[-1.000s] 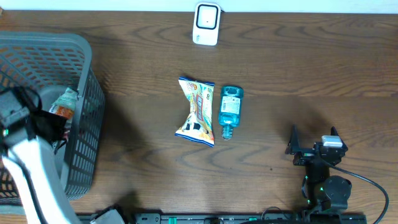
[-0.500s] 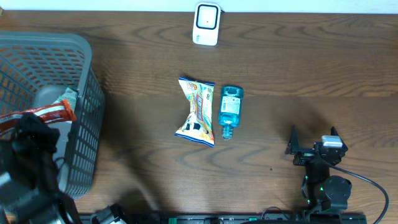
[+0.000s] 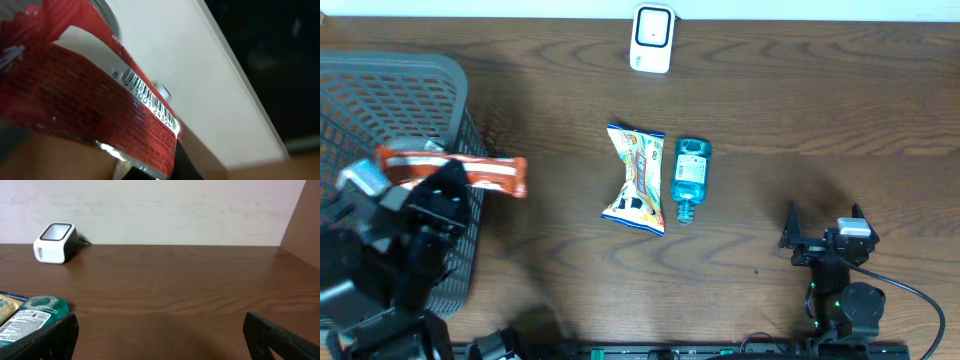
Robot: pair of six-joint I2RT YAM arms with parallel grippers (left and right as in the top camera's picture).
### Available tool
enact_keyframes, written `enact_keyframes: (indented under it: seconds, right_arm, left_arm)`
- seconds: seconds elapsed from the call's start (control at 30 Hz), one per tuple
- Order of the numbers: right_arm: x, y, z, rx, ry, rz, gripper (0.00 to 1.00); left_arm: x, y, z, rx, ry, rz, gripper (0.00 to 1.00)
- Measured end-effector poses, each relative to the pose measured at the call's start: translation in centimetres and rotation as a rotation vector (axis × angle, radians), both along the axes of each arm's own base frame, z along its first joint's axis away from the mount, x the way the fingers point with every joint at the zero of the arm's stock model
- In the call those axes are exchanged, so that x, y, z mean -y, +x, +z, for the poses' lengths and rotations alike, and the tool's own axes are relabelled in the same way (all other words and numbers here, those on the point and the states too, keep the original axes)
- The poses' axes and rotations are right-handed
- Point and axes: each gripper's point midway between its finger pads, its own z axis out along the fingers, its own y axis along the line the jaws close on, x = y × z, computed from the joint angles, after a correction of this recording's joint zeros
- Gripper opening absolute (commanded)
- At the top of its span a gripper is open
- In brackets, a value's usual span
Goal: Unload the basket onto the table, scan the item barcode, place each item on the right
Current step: 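Carry the red bar to the table right of the teal bottle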
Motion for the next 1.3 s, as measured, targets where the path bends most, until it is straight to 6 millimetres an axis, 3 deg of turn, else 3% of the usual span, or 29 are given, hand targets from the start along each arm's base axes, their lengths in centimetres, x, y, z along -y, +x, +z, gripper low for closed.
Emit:
enact_keyframes:
  seconds: [0.3,0.47,0.77,0.97,1.1,1.3]
  right_arm:
    - [0.0,0.0,0.0,0.000,0.000,0.000,0.99]
    - [0.0,0.0,0.0,0.000,0.000,0.000,0.99]
    - [0.0,0.0,0.0,0.000,0.000,0.000,0.99]
    - [0.0,0.0,0.0,0.000,0.000,0.000,0.99]
    - [0.0,0.0,0.0,0.000,0.000,0.000,0.99]
    - [0.0,0.0,0.0,0.000,0.000,0.000,0.99]
  left_arm:
    - [6.7,2.2,-1.9,-0.076,0.028,-0.261,0.07]
    - [12.8,5.1,-3.9,-0.114,0.101,-0.412,0.07]
    - [25.0,10.4,-11.4,-0.164,0.223,-0.591,0.07]
    - [30.8,13.3,-17.5,-0.165,0.245,-0.647,0.07]
    - [34.1,13.3,-21.4,-0.170,0.263,-0.704,0.07]
    - [37.6,11.5,-25.4,-0.162,0.334,-0.805,0.07]
